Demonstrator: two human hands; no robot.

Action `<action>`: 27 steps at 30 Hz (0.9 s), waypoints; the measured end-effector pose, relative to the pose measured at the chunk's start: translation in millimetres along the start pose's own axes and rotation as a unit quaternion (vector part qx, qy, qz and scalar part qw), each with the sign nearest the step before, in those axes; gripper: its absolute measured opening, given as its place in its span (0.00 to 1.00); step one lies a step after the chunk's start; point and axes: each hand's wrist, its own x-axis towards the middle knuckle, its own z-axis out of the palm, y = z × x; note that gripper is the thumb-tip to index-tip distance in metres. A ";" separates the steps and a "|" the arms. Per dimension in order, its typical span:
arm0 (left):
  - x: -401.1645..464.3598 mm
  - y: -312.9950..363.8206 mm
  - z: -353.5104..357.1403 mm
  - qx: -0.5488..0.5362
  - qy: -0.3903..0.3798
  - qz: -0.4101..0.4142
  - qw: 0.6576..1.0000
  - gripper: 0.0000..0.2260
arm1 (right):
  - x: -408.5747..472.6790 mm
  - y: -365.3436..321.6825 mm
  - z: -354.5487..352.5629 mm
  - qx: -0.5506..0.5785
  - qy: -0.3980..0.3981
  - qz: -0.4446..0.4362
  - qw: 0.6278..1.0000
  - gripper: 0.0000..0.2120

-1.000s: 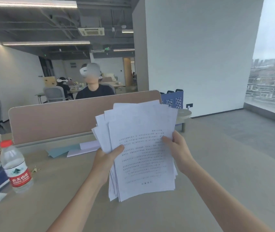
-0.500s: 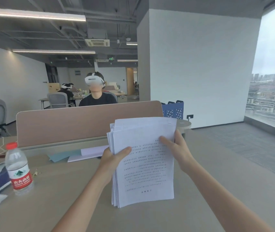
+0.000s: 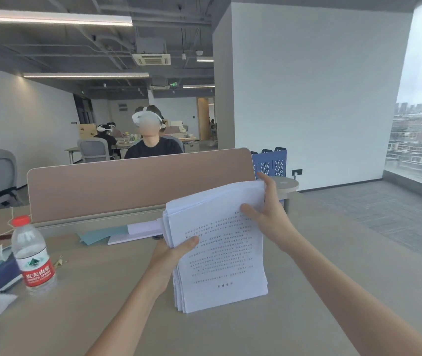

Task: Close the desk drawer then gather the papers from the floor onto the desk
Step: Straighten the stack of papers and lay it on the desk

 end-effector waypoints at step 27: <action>4.6 -21.0 6.5 -0.034 0.036 -0.050 0.997 0.08 | -32.1 50.4 24.2 0.190 -0.001 0.091 0.978 0.15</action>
